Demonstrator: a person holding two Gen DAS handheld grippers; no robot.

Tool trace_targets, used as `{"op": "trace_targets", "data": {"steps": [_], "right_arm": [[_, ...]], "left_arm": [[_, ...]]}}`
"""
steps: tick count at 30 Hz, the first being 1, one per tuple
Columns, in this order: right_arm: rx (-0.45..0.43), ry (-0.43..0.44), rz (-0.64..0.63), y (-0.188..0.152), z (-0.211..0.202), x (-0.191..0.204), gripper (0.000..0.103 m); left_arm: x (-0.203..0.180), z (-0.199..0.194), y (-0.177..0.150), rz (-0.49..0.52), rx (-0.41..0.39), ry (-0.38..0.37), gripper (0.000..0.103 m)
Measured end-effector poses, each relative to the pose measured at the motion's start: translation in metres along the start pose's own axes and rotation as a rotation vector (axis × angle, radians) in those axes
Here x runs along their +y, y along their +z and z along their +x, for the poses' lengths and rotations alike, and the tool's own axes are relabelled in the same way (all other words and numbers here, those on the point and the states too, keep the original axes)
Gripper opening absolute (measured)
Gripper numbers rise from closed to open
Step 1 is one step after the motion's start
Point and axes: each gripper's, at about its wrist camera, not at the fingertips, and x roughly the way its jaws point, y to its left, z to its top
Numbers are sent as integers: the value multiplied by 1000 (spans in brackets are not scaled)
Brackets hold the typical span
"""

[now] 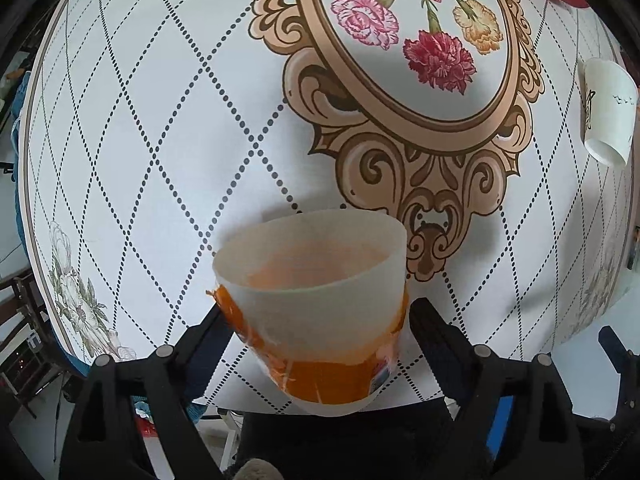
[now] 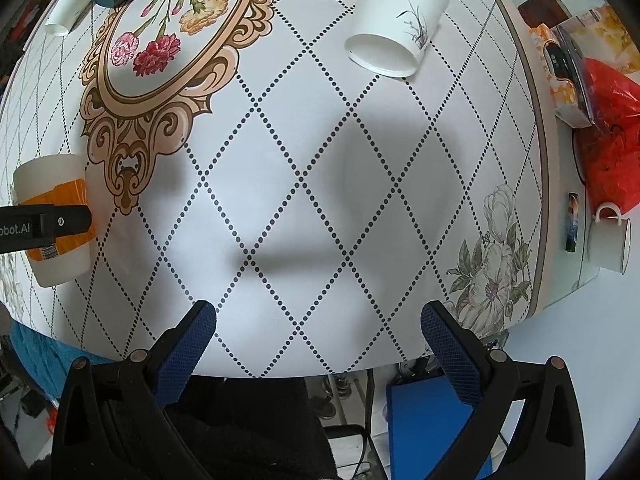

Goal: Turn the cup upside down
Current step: 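Carry the lifted cup with the left gripper toward the right gripper, then grasp the cup with the right gripper while the left gripper releases it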

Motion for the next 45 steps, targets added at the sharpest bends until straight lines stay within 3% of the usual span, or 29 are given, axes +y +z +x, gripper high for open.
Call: {"op": "trace_targets", "data": {"steps": [13,18,23,29,34,45], "right_arm": [[-12,-3,11,-11,2,-6,103],[-28,4,11,-19,-3,-5,103],[-61,77,11,-26,-18,0,103],[-127,164,-57,-30,-44,31,103],[-156,200,-99,-29,-60,63,103],[-108,280,-62,-5,-49,125,102]], "left_arm": [[3,-16,-13,-25,-20,14,89],[11,-41,-22,-47,-73,9,89],[22,-73,-45,-67,-149,20,89],[52,-108,-83,-129,-232,59,89],[85,-115,-101,-179,-262,92,89],[156,-83,-101,-254,-222,77,89]]}}
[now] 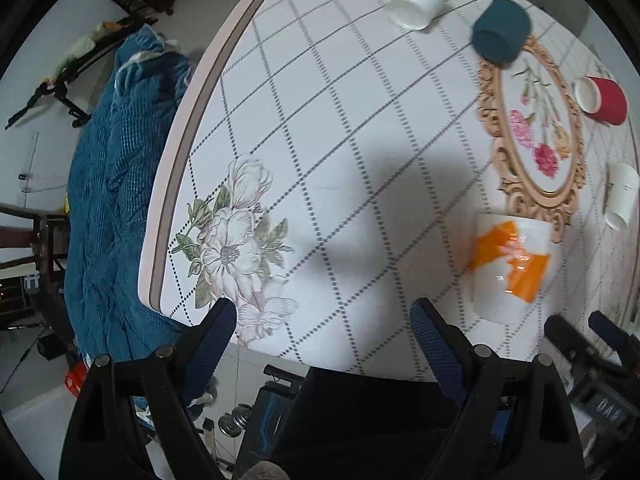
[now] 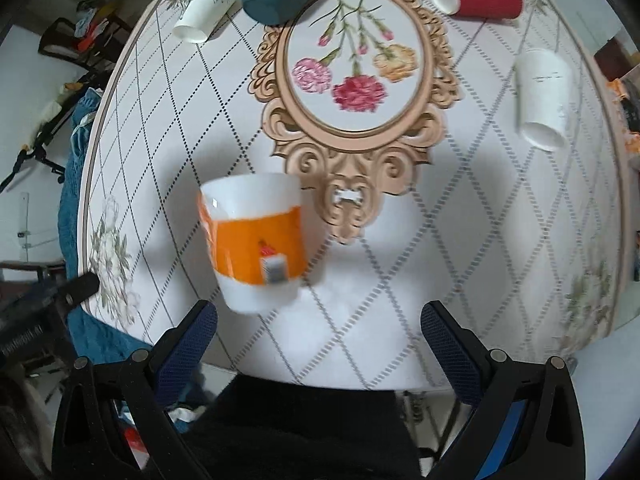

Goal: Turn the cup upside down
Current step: 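Grasp the cup with the right gripper while the left gripper releases it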

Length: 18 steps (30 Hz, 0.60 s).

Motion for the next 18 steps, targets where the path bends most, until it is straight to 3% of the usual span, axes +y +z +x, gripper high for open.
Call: {"op": "trace_targets", "data": {"steps": [10,15,18], "right_arm": [[40,30,82,25,36,26,80],[47,16,55,28,31,35,80],[38,-31,-43,31,14,43,80]], "left_arm": [[10,33,10,35,63,-35,89],[9,38,15,53,66,-34,89],[9,41,18,48,61,-37,89]]}}
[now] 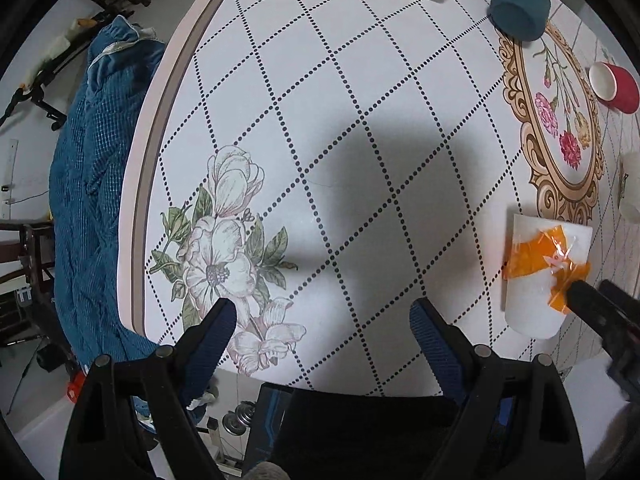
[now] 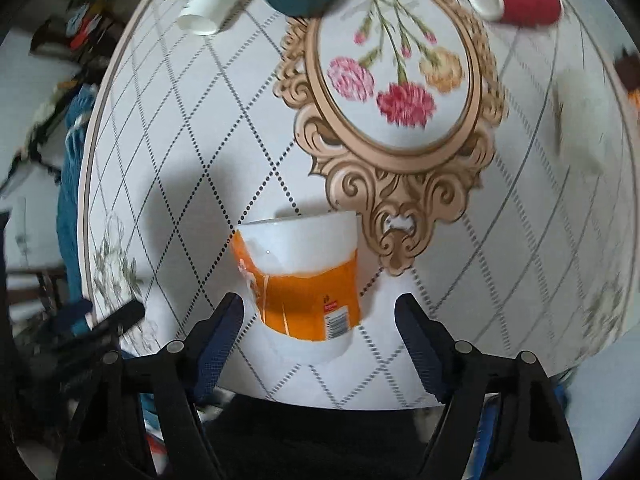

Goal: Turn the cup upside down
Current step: 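Grasp the cup with the right gripper while the left gripper releases it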

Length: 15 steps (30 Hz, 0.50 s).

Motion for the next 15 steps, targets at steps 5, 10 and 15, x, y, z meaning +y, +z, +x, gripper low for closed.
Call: {"op": "trace_targets", "data": {"steps": [5,10,15], "right_arm": [[-41,-216,-439,2,-34,40,81],[-170,-619,-1286,-39,-32,93,84],[-134,-951,-2102,-93,20,77,84]], "left_arm": [[9,4,6,-47,-16,-40,89],[26,9,11,-143,-26,-58,89],[36,16,12,-201,-30,-49,89]]}}
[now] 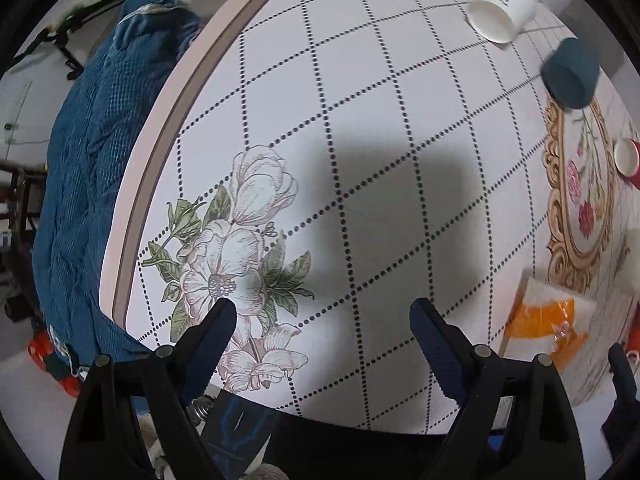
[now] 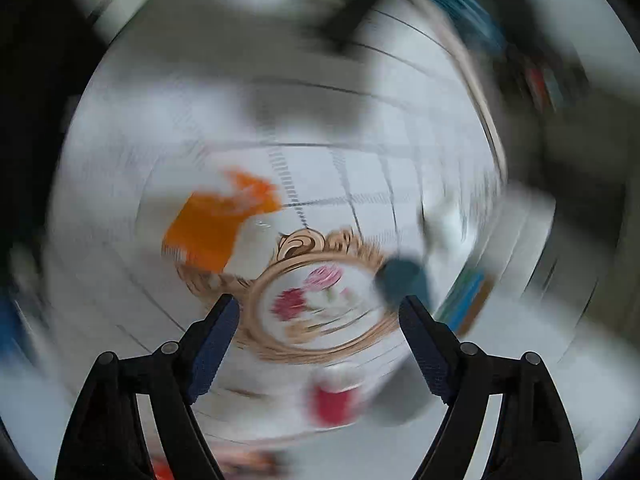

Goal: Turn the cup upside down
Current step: 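Grasp the cup with the right gripper while the left gripper releases it, then rotate the held cup with the right gripper until its base faces up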

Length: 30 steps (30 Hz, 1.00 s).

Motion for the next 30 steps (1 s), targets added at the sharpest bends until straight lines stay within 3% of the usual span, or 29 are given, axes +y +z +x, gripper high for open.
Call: {"op": "trace_targets", "data": {"steps": [5,13,20,30], "right_arm": [[-66,-132,-516,-1,16,46,84],[-148,-225,-898,5,32,82,84],[-171,-226,-987,11,33,92,84],[-186,-230,-1011,21,27,109,86]], "left_arm": [[-3,10,-1,-23,7,15,89],[-9,21,-7,-38,21,35,89],[-13,25,-15,-46,28,47,89],[-6,29,-16,-42,34,51,89]]}}
